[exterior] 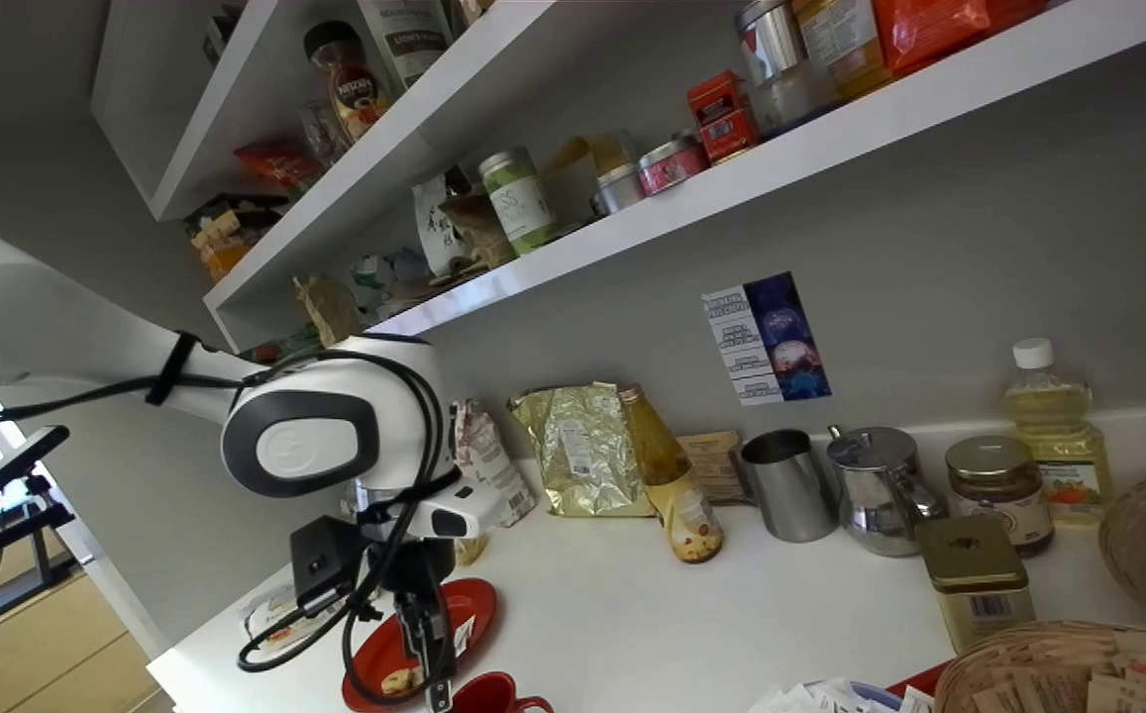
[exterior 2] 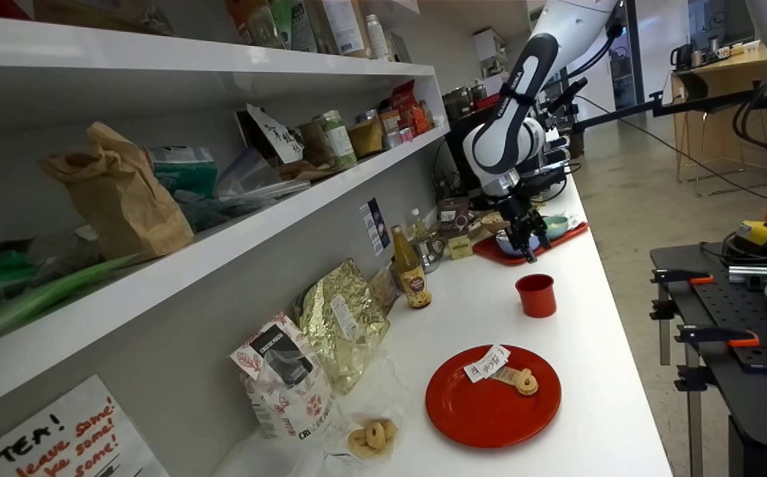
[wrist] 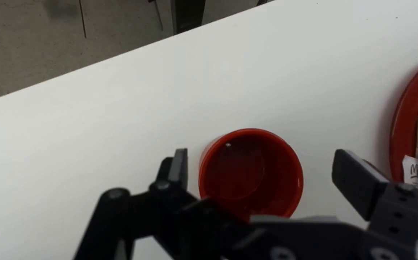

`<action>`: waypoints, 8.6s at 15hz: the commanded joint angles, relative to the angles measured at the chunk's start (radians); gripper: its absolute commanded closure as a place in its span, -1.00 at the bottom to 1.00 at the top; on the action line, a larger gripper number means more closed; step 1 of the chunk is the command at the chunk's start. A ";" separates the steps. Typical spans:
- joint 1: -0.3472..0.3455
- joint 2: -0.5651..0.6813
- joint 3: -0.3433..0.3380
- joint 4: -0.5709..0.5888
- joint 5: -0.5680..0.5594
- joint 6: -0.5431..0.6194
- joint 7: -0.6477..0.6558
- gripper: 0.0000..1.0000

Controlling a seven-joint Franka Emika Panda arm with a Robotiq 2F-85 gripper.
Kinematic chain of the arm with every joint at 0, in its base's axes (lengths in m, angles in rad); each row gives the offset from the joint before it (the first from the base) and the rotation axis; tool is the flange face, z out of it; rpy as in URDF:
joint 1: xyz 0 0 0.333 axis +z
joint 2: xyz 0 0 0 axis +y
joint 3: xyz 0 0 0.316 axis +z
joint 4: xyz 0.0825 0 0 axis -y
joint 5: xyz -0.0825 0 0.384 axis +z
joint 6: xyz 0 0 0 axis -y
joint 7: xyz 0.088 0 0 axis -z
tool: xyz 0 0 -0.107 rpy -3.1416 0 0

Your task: Put the cup on the plate

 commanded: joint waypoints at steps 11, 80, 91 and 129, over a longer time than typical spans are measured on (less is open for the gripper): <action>-0.041 0.216 0.002 0.139 0.014 -0.001 0.098 -1.00; 0.358 0.414 0.224 0.612 -0.171 -0.213 0.362 0.96; 0.363 0.502 0.236 0.685 -0.144 -0.252 0.341 0.96; 0.345 0.575 0.219 0.717 -0.105 -0.236 0.341 0.31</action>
